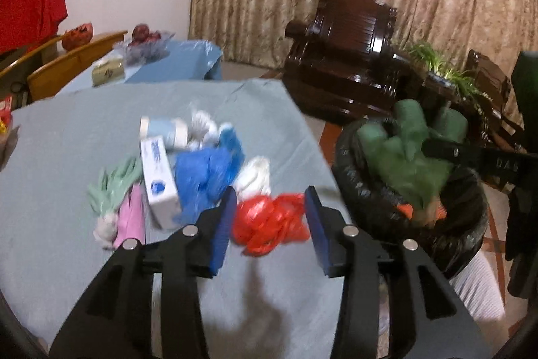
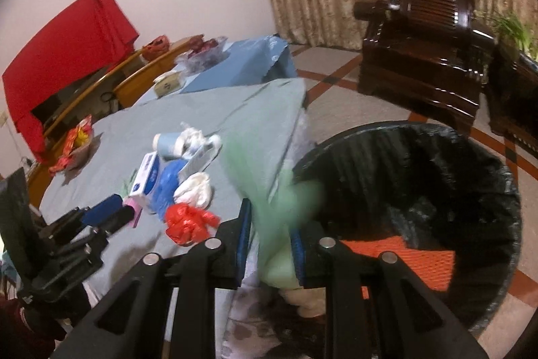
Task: Collect trash
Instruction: 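Grasp the red plastic bag with the left gripper while the right gripper releases the glove into the bin, then carry the red plastic bag with the left gripper and drop it into the bin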
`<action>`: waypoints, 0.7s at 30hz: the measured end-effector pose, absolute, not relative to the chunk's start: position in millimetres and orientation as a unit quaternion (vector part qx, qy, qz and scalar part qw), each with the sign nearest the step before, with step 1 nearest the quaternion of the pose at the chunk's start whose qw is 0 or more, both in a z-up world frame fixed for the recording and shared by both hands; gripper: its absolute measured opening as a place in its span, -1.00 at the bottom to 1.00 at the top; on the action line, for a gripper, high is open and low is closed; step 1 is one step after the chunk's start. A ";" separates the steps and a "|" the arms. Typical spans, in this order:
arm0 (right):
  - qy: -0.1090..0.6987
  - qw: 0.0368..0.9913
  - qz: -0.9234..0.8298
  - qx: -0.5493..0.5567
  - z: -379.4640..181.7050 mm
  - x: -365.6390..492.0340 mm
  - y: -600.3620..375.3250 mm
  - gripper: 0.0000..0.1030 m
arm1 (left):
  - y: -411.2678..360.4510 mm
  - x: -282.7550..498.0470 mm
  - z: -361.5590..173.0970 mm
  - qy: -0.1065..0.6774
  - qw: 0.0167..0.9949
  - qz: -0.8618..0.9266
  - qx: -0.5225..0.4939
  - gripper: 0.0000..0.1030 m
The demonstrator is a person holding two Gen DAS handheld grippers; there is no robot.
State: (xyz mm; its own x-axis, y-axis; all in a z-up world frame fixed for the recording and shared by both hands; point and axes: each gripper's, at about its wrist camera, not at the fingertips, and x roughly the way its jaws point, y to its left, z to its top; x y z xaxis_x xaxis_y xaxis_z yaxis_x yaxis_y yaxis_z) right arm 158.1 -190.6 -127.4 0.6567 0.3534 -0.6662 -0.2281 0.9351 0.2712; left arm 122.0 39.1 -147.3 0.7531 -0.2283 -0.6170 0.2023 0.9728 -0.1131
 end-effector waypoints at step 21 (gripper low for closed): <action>0.401 0.898 0.149 0.100 -149.0 171.0 -200.0 -0.74 | 21.5 161.4 -203.5 0.389 0.913 -0.126 -0.007 -0.89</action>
State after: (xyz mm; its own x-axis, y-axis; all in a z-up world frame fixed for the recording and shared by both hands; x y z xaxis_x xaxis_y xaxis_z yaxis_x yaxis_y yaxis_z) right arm 171.0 -200.0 -149.0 0.6333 0.3487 -0.6909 -0.1881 0.9353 0.2997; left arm 161.4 21.5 -203.5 0.6662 -0.2358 -0.7075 0.2247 0.9681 -0.1110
